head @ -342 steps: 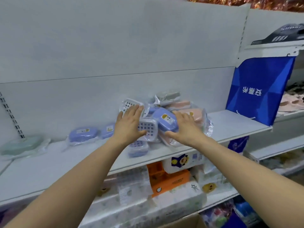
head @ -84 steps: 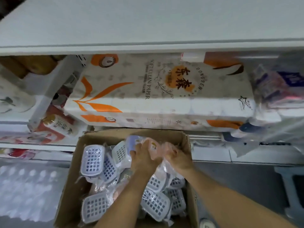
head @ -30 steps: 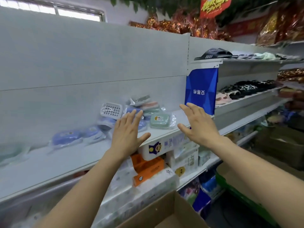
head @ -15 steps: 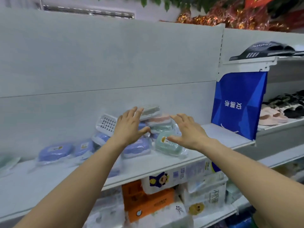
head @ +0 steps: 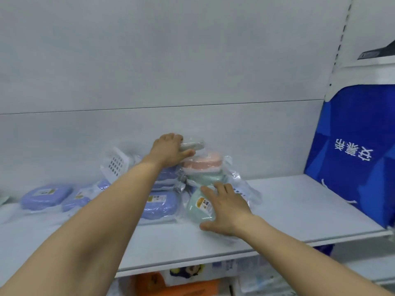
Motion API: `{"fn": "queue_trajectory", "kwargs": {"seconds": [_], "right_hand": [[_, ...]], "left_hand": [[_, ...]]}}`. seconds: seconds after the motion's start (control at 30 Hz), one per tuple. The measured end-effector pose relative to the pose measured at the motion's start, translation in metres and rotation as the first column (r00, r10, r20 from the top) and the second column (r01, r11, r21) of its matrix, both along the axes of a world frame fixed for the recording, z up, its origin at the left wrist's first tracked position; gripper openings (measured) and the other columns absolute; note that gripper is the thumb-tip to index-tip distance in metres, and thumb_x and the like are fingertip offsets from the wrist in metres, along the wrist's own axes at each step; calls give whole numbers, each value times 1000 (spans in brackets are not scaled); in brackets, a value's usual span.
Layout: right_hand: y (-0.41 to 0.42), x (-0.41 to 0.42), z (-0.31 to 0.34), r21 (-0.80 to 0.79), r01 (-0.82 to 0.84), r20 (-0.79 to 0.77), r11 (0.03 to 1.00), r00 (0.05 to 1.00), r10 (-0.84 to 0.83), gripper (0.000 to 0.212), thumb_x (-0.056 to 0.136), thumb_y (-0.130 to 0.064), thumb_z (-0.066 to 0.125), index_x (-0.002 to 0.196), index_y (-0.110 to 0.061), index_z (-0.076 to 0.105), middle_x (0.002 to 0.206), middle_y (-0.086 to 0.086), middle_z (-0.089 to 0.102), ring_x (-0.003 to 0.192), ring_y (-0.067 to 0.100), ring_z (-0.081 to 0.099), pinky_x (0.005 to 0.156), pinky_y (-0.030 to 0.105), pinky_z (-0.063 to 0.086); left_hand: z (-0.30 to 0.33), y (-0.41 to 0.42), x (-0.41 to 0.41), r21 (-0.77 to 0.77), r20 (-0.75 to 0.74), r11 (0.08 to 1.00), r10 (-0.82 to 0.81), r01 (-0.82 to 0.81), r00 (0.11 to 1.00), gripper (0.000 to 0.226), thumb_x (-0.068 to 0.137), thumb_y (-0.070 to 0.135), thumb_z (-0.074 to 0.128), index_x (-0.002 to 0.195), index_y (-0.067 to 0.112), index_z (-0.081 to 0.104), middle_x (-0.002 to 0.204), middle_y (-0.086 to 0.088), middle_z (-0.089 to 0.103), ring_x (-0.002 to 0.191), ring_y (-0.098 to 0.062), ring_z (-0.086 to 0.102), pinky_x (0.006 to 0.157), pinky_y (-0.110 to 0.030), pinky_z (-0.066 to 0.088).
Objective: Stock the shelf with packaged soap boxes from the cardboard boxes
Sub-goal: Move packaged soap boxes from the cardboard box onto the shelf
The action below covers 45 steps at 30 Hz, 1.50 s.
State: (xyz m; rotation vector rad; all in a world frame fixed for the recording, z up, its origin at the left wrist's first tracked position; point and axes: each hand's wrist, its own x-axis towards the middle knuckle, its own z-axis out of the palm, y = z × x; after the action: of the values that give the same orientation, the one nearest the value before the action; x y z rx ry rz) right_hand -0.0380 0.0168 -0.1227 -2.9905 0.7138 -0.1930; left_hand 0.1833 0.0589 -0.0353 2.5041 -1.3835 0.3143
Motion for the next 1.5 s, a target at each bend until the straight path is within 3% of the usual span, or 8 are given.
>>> {"fn": "queue_trajectory", "kwargs": {"seconds": [0.1, 0.17, 0.33, 0.63, 0.93, 1.03, 1.17, 1.5], "right_hand": [[-1, 3, -1, -31, 10, -13, 999, 1000, -10, 94, 75, -56, 64, 149, -31, 13, 144, 7, 24, 134, 28, 21, 101, 43, 36], [2, 5, -2, -52, 25, -35, 998, 999, -27, 95, 75, -54, 65, 149, -30, 11, 142, 8, 25, 133, 29, 21, 101, 46, 34], [14, 1, -1, -85, 53, -38, 995, 998, -56, 91, 77, -46, 65, 149, -26, 13, 141, 9, 28, 133, 31, 23, 103, 48, 31], [76, -35, 17, -87, 166, 249, 982, 958, -140, 84, 74, -57, 57, 146, -30, 24, 131, 5, 41, 120, 27, 38, 93, 41, 40], [205, -41, 14, 64, 208, 421, 976, 881, -215, 84, 67, -59, 56, 143, -32, 30, 126, 1, 46, 117, 25, 41, 92, 39, 41], [245, -33, 11, 89, 162, 455, 983, 871, -185, 86, 65, -60, 53, 143, -32, 33, 125, 1, 48, 117, 25, 42, 93, 39, 38], [289, -15, 10, 133, 54, 466, 990, 878, -110, 80, 73, -53, 64, 143, -31, 32, 126, 2, 48, 114, 24, 42, 91, 38, 38], [413, 48, 1, 168, -254, 486, 952, 862, 144, 77, 69, -53, 65, 137, -33, 36, 121, 1, 50, 112, 24, 46, 92, 40, 43]], "left_hand": [[3, -4, 0, -23, -104, 1000, -18, 16, 994, 72, 80, 64, 64, 126, 14, 44, 123, -10, 56, 109, -31, 54, 93, -40, 41], [8, -1, -2, -18, -128, 1000, -25, 23, 992, 76, 74, 65, 71, 123, 16, 42, 115, -6, 58, 101, -28, 54, 86, -38, 37], [8, 10, -8, 25, -96, 1000, 0, 3, 995, 96, 63, 75, 72, 139, 26, 38, 124, -6, 56, 117, -27, 44, 92, -36, 27], [6, 102, -63, -434, -177, 901, -70, -14, 982, 96, 59, 71, 76, 137, 25, 43, 128, 1, 57, 122, -25, 45, 101, -39, 30], [-37, 304, -88, -637, -303, 764, -125, -103, 945, 103, 48, 78, 73, 134, 29, 43, 125, 9, 57, 114, -17, 55, 100, -47, 45], [-61, 363, -87, -629, -356, 751, -50, -200, 933, 101, 46, 81, 71, 130, 32, 44, 122, 10, 59, 111, -16, 57, 98, -47, 46], [-84, 423, -84, -585, -400, 762, 26, -276, 916, 98, 46, 85, 70, 127, 36, 46, 118, 12, 59, 107, -17, 58, 95, -48, 48], [-118, 594, -84, -575, -446, 649, 262, -498, 856, 101, 47, 87, 70, 130, 36, 43, 122, 11, 57, 111, -13, 56, 95, -45, 50]]}}
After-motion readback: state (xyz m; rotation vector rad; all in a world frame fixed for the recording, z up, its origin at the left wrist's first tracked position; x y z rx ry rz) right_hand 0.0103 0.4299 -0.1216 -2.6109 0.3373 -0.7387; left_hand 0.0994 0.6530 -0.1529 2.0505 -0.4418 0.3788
